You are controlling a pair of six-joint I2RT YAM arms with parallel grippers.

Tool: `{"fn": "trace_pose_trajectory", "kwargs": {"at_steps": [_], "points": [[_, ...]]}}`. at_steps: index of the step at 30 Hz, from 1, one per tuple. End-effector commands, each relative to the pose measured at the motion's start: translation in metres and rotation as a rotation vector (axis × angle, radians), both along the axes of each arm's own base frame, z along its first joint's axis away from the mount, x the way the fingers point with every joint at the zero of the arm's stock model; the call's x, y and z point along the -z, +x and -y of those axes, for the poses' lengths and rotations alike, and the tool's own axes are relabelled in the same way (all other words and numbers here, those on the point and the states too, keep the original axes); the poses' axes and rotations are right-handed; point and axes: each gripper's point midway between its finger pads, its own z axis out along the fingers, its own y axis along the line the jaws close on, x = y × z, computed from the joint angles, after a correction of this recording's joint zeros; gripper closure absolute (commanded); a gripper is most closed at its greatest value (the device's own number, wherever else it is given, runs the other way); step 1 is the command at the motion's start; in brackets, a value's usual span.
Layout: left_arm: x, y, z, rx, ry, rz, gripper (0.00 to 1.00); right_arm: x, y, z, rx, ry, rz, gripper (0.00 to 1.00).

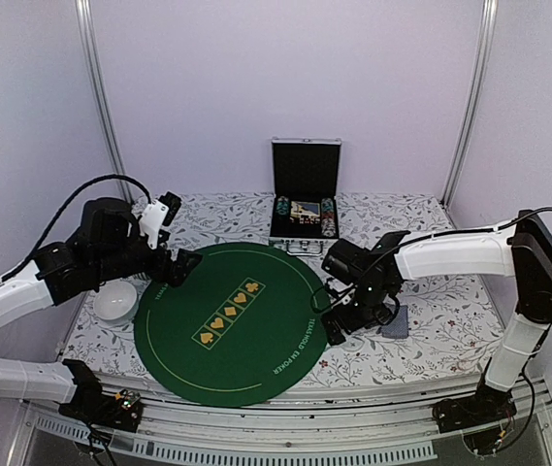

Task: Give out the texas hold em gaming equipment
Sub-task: Pick up the dealer button from the center of the board.

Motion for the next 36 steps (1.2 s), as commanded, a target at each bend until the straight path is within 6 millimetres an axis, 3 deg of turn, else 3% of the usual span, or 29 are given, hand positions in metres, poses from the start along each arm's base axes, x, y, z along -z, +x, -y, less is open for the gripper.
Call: {"fn": "trace_pose_trajectory", "kwargs": {"at_steps": [1, 11, 15, 20, 24, 29, 36], "points": [[-0.006, -0.001, 0.0, 0.006, -0.004, 0.045, 0.02, 0.03, -0.022, 0.017, 0.016, -0.08, -0.113, 0.01], [-0.011, -0.005, -0.002, 0.013, -0.027, 0.078, 0.02, 0.045, -0.012, 0.019, -0.007, -0.157, -0.102, 0.01], [-0.009, -0.005, -0.003, 0.011, -0.022, 0.079, 0.02, 0.051, -0.012, 0.026, -0.008, -0.202, -0.105, 0.14], [-0.008, -0.005, -0.003, 0.01, -0.016, 0.078, 0.02, 0.044, -0.007, 0.017, -0.006, -0.189, -0.095, 0.35], [-0.007, -0.004, -0.003, 0.008, -0.014, 0.081, 0.02, 0.038, -0.005, 0.014, -0.005, -0.187, -0.088, 0.44], [-0.007, -0.004, -0.004, 0.005, -0.013, 0.083, 0.02, 0.015, 0.001, 0.003, -0.008, -0.165, -0.056, 0.57], [-0.009, -0.003, -0.007, -0.008, -0.01, 0.097, 0.02, -0.049, 0.033, -0.036, -0.039, -0.037, 0.081, 0.61]]}}
